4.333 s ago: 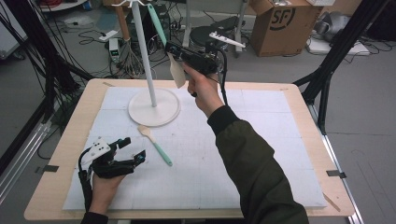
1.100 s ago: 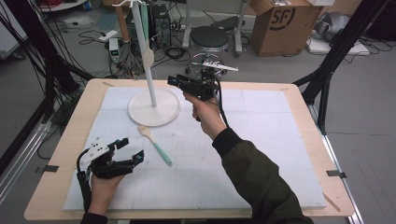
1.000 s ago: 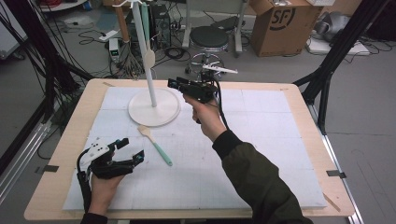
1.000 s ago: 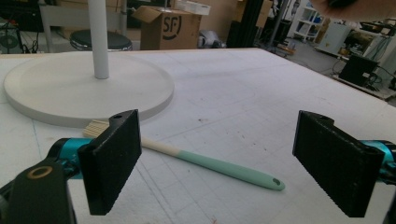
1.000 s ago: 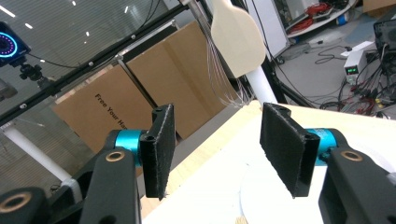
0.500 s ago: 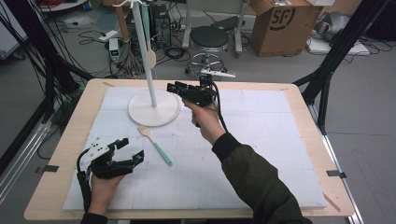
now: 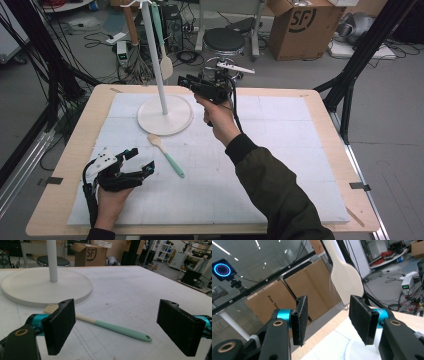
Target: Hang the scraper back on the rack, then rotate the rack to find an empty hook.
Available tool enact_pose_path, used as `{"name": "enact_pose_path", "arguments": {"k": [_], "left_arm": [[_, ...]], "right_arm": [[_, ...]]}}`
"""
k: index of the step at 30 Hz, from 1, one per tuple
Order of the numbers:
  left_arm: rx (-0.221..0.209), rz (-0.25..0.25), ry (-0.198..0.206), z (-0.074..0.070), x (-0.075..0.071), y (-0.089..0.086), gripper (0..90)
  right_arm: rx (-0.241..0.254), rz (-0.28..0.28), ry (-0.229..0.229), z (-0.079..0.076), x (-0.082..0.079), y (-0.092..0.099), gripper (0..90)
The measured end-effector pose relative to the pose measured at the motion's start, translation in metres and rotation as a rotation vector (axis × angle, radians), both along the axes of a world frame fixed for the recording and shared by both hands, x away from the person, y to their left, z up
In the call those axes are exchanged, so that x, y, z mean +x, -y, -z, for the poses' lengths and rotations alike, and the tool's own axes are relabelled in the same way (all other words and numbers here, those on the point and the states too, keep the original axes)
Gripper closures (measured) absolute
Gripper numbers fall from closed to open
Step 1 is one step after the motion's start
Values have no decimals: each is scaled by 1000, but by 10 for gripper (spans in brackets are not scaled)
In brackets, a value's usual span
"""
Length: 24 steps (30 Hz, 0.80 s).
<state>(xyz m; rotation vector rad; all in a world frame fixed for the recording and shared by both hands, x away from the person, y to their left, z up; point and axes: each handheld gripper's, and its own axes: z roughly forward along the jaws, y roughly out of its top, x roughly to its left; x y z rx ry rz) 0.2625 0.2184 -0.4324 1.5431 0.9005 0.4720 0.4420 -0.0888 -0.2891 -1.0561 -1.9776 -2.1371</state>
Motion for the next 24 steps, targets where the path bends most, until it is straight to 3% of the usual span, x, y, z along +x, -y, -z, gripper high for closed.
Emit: {"name": "enact_pose_path", "arguments": {"k": [8, 11, 14, 24], "left_arm": [[-6, 2, -5, 0, 0, 0, 162], [-5, 1, -6, 1, 0, -1, 161], [-14, 1, -8, 1, 0, -2, 161], [-15, 10, -15, 3, 3, -2, 162]], "right_arm": [[60, 11, 49, -29, 5, -3, 494], [91, -40, 87, -44, 10, -6, 596], [85, -47, 100, -53, 13, -9, 640], [114, 7, 147, -77, 23, -20, 736]]}}
